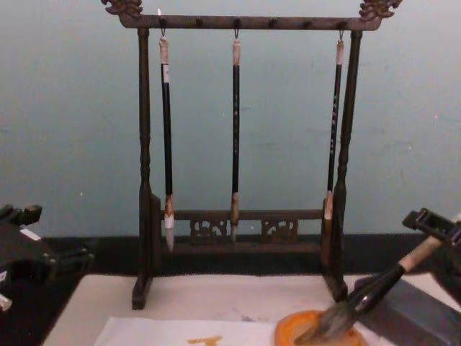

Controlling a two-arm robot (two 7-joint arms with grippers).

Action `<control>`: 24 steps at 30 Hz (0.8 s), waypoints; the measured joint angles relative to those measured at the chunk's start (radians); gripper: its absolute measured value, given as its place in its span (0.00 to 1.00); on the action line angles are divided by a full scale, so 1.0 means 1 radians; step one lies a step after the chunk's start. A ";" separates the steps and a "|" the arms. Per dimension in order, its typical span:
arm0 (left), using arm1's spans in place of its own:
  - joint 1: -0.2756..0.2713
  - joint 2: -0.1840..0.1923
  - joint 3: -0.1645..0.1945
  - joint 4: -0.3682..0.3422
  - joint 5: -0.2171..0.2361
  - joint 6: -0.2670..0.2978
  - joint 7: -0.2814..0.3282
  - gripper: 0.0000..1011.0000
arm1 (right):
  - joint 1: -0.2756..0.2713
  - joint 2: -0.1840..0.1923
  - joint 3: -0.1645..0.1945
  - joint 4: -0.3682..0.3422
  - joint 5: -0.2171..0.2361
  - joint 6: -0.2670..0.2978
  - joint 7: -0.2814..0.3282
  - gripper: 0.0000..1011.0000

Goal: Pick up the brush from the inkstone, write on the paper, then place the brush back to its original position.

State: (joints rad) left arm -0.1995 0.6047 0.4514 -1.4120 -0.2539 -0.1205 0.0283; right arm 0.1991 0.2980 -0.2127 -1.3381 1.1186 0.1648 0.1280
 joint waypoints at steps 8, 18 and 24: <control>0.000 0.000 0.000 0.000 0.000 0.000 0.000 1.00 | -0.001 -0.001 0.001 -0.001 0.000 0.001 -0.001 0.79; 0.000 0.000 0.000 0.000 0.000 0.000 0.000 1.00 | -0.002 -0.001 0.002 -0.002 0.000 0.002 -0.001 0.47; 0.000 0.000 0.000 0.000 0.000 0.000 0.000 1.00 | -0.002 -0.001 0.002 -0.002 0.000 0.002 -0.002 0.29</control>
State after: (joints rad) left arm -0.1995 0.6047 0.4514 -1.4120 -0.2539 -0.1205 0.0283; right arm 0.1976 0.2965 -0.2102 -1.3399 1.1183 0.1666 0.1263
